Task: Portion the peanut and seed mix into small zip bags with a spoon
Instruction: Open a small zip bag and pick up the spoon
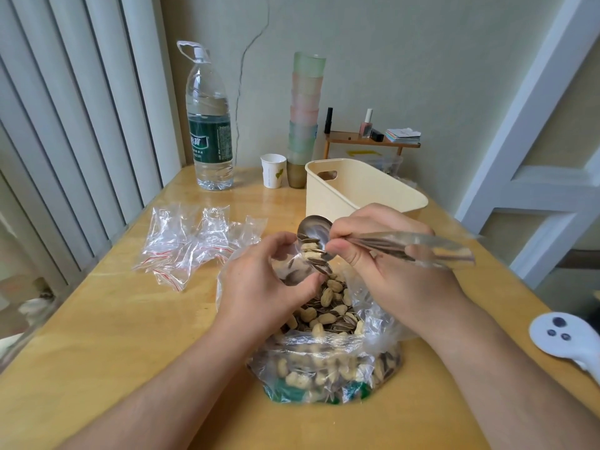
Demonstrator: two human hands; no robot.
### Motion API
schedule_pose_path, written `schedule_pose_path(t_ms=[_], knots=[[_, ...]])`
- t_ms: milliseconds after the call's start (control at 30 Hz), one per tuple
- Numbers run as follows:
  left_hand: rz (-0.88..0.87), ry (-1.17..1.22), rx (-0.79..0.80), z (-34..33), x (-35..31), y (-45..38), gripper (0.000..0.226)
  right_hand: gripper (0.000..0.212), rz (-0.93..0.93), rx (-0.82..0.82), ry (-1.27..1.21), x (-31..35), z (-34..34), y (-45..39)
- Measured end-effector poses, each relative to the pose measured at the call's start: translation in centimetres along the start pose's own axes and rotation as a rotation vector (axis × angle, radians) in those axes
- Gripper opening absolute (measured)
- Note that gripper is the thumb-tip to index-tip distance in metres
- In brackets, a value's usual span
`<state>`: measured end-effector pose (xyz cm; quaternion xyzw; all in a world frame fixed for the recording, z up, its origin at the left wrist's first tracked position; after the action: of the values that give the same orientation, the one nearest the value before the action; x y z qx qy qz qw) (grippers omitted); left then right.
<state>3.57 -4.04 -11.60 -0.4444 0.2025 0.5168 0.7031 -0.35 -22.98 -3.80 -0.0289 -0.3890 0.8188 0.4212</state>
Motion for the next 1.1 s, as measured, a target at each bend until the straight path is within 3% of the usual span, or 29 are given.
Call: schedule_pose_path(t_ms=[467,633,833,1100], knots=[[-0.009,0.044,0.009,0.3,-0.3,0.2,0.070,0.014,0.012,-0.102,-0.016,-0.1,0.2,0.3],[0.042,0.153,0.026,0.5,0.5,0.0,0.064,0.024,0.059,-0.195,0.188,-1.9,0.1,0.8],[0.091,0.432,-0.002,0.9,0.6,-0.5,0.060,0.028,-0.136,-0.049,0.135,-4.4,-2.3,2.9],[0.050,0.345,0.025,0.3,0.6,-0.2,0.062,0.039,-0.141,0.032,0.206,-4.8,-2.7,3.6]])
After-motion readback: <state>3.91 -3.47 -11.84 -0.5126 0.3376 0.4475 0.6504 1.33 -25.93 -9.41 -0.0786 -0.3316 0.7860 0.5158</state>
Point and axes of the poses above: each hand's wrist, its own y-axis away from the middle knuckle, its own z-axis out of the back of the hand, x = y × z, the point moved 2 cm from there along -y, towards the middle knuckle, and after that the axes turned 5 degrees about x, right-handed, at the moved point
